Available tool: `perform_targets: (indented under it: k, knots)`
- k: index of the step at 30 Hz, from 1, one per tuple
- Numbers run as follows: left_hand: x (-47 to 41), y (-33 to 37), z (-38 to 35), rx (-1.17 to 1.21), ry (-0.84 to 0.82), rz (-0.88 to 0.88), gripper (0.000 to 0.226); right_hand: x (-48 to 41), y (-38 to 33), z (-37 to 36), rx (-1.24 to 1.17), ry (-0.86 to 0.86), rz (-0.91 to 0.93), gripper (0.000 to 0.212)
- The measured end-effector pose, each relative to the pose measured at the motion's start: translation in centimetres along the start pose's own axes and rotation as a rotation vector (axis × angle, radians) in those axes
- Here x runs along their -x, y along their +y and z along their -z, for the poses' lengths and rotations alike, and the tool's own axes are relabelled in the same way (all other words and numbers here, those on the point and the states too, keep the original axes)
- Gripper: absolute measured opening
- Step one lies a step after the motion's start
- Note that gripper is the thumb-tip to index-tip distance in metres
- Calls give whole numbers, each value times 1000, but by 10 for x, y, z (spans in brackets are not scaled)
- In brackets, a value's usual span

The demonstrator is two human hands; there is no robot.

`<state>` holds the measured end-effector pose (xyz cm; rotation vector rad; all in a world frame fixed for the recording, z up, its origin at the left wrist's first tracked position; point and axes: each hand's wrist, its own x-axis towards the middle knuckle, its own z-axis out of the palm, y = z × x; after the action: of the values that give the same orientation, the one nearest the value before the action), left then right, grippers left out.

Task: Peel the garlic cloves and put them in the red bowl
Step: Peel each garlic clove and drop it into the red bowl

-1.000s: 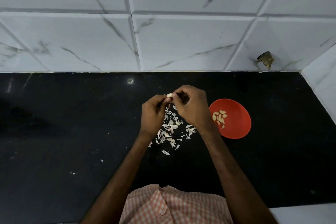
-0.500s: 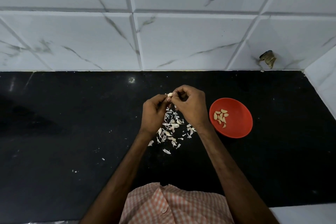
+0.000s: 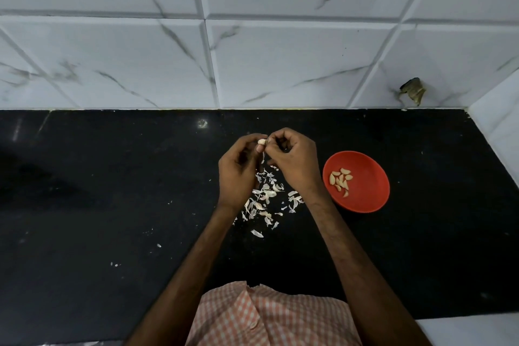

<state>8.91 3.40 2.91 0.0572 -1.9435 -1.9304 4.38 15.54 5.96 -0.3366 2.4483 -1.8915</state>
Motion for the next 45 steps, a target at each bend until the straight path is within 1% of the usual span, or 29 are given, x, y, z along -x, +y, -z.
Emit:
perform_targets:
  k: [2,4,7,11,14,19,24,27,30,31,33,35,39,41,45]
  knots:
    - [0,1,-2,110,18,86,16,-1,-1,-2,-51,2,-51,5]
    - [1,2,-3,240,33,214,17,-1,-2,-4,-102,-4,-88,7]
    - [1,5,-4,347,28,355,19,0,-1,-4,-116,-5,-107,7]
    - [0,6,-7,464,28,462,21,3,0,-7,-107,-1,-118,9]
    - [-2,6,-8,532,50,507,23,5,1,-9,-95,-10,-117,9]
    - [-3,5,-9,562,86,523,23,8,3,-8,-51,-58,-108,9]
    - [-4,1,-6,561,146,540,23,8,6,1,118,-144,-60,13]
    - [-3,3,-5,489,143,489,20,5,7,8,133,-115,-66,12]
    - [1,5,-9,391,112,409,24,4,5,7,76,-98,-111,26]
    - [1,5,-9,359,111,385,25,4,5,4,75,-84,-100,27]
    - [2,4,-11,318,113,361,25,6,7,-2,98,-41,-58,20]
    - [2,3,-12,333,121,385,26,6,11,-6,78,-16,-62,11]
    - [3,4,-15,412,114,450,29,5,15,-10,-6,-18,-136,12]
    - [2,2,-14,392,107,428,29,7,14,-13,36,-18,-132,14]
    - [1,-2,-11,271,87,340,28,7,14,-9,160,-19,-53,17]
